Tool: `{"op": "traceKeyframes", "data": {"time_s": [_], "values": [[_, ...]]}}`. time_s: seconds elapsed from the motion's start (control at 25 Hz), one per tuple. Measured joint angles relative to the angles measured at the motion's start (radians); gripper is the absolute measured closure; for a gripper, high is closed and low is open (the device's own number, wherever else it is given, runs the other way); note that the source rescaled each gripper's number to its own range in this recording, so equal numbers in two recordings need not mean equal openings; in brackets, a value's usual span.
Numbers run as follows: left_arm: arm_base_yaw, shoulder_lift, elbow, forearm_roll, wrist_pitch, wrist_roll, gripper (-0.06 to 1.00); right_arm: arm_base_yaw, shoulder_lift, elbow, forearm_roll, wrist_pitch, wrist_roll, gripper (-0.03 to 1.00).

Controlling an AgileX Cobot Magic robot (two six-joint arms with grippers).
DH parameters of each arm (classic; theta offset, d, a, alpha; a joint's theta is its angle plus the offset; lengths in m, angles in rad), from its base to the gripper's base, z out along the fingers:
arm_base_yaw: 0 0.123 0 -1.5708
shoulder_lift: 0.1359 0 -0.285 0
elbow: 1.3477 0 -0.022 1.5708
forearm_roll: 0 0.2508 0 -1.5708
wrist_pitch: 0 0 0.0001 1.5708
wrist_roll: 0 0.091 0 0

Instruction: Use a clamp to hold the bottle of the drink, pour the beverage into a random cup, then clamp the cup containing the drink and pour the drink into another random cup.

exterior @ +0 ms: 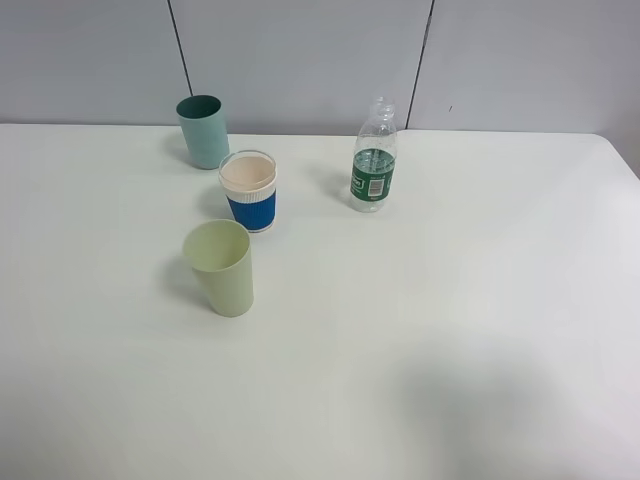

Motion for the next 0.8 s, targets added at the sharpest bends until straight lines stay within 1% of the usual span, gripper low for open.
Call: {"op": "traceKeyframes", "data": {"time_s": [0.2, 0.36, 0.6, 0.8], "values": [[0.000, 0.000, 0.000, -0.022, 0.042, -0.001, -0.03, 0.000, 0.000, 0.000, 0.000, 0.000, 0.000, 0.03], [0.000, 0.000, 0.014, -0.022, 0.048, -0.001, -0.03, 0.000, 0.000, 0.000, 0.000, 0.000, 0.000, 0.03], [0.000, 0.000, 0.078, -0.028, 0.072, -0.001, -0.03, 0.000, 0.000, 0.000, 0.000, 0.000, 0.000, 0.03], [0.000, 0.000, 0.082, -0.029, 0.072, -0.001, -0.03, 0.000, 0.000, 0.000, 0.000, 0.000, 0.000, 0.03]]}}
